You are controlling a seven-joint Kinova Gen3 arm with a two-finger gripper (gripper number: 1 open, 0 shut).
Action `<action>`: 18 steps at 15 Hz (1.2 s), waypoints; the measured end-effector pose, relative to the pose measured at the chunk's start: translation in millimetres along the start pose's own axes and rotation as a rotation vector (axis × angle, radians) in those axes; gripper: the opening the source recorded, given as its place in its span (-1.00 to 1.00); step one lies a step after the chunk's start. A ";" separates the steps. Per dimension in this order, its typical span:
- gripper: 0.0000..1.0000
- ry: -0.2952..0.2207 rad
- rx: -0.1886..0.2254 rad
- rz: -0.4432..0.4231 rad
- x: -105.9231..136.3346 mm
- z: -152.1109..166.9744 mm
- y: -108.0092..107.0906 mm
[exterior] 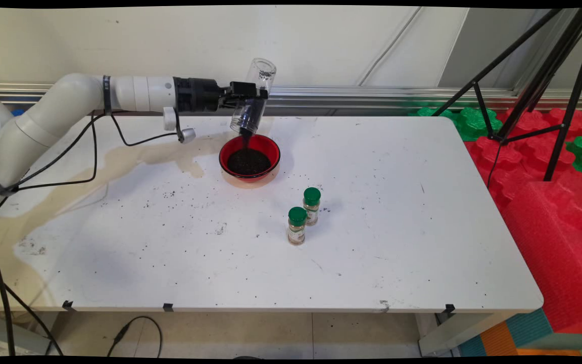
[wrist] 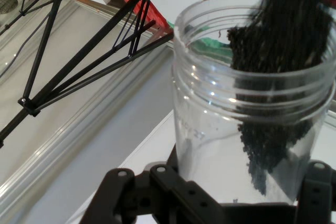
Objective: Pour the black seasoning powder in the red bowl
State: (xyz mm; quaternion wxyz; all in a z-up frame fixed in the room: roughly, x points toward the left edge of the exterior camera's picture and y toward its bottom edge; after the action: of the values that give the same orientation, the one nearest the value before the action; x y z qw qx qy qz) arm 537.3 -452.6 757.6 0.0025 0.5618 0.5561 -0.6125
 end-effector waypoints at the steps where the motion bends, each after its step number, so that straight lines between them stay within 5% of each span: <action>1: -1.00 -0.001 0.001 0.006 0.1 -0.1 -0.4; 18: -1.00 -0.028 0.027 0.123 1.1 -2.6 -4.1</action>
State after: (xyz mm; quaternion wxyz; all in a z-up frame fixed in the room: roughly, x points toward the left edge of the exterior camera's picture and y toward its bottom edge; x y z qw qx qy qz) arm 536.0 -448.6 760.3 0.0403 0.5863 0.5122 -0.6263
